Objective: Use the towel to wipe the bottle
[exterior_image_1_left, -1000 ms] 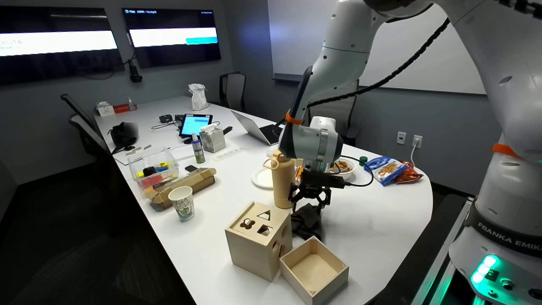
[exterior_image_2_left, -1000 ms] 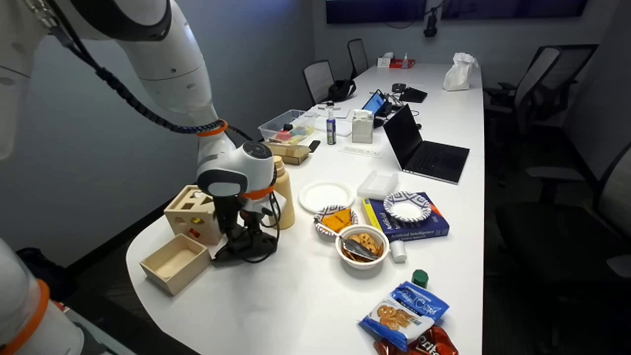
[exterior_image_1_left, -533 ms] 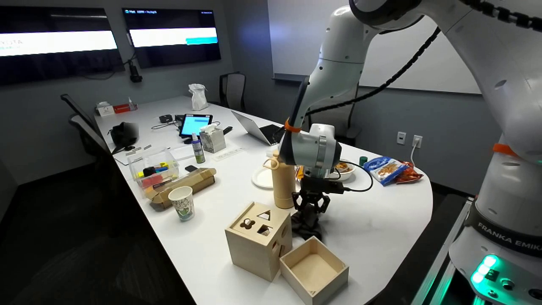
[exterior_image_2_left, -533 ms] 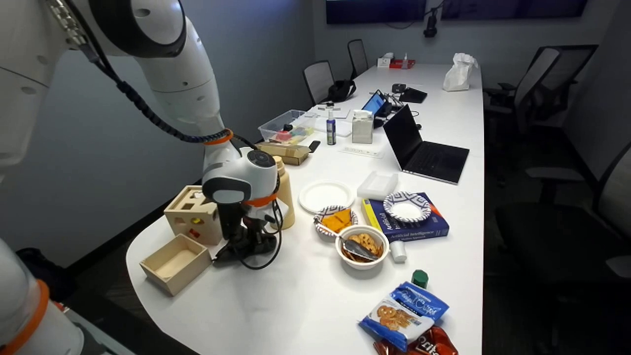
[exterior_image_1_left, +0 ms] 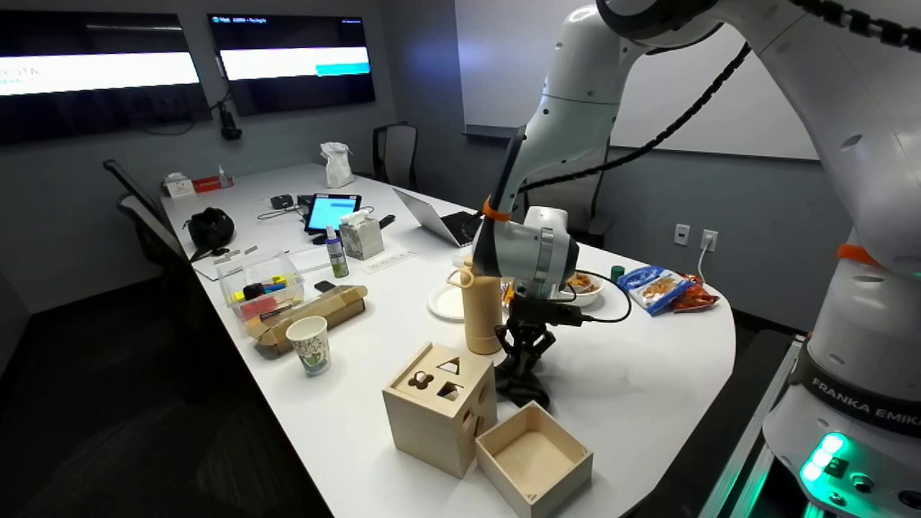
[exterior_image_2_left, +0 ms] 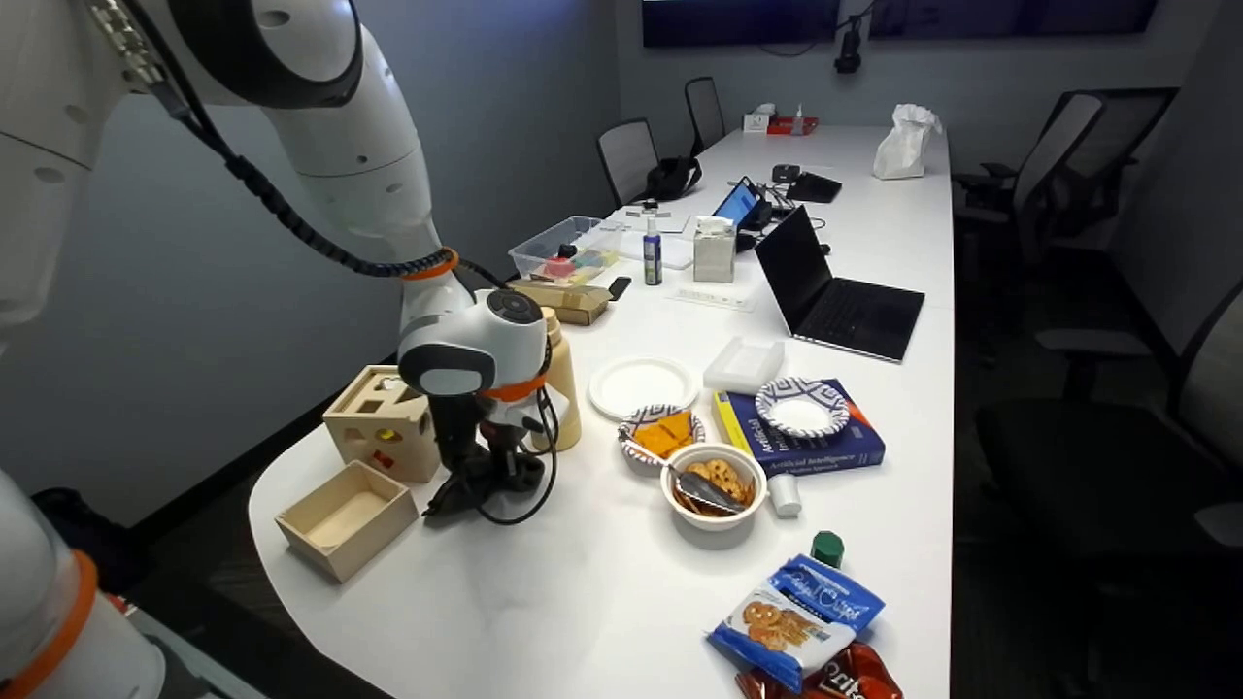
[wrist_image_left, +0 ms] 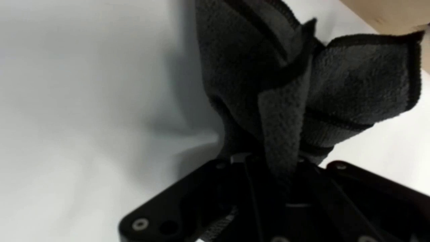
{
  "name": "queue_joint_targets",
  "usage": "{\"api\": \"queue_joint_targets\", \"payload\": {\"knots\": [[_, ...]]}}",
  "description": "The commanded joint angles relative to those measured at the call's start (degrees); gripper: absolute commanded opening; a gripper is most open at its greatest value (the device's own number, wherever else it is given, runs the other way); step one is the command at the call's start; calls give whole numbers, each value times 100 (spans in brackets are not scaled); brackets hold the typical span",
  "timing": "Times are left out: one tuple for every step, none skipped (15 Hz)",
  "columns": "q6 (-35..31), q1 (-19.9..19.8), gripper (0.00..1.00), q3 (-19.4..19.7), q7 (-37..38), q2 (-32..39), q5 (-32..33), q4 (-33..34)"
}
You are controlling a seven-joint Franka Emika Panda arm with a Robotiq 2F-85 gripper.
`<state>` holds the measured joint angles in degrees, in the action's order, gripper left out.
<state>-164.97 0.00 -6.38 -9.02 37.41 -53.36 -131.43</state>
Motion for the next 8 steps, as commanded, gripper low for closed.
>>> {"api": "queue_joint_targets", "payload": {"knots": [[26, -5, 3, 54, -249, -904, 96, -826], [-61, 33, 3, 105, -291, -1269, 104, -1175], [-151, 96, 3, 169, -266, -1552, 118, -1446], [-275, 132, 3, 209, -291, -1805, 112, -1671], [-516, 144, 3, 203, -327, -2094, 27, -1904], [-806, 101, 3, 130, -408, -2378, -139, -2094], [-1094, 16, 3, 18, -524, -2676, -333, -2252], [-1300, 4, 3, -7, -519, -2975, -420, -2407]]}}
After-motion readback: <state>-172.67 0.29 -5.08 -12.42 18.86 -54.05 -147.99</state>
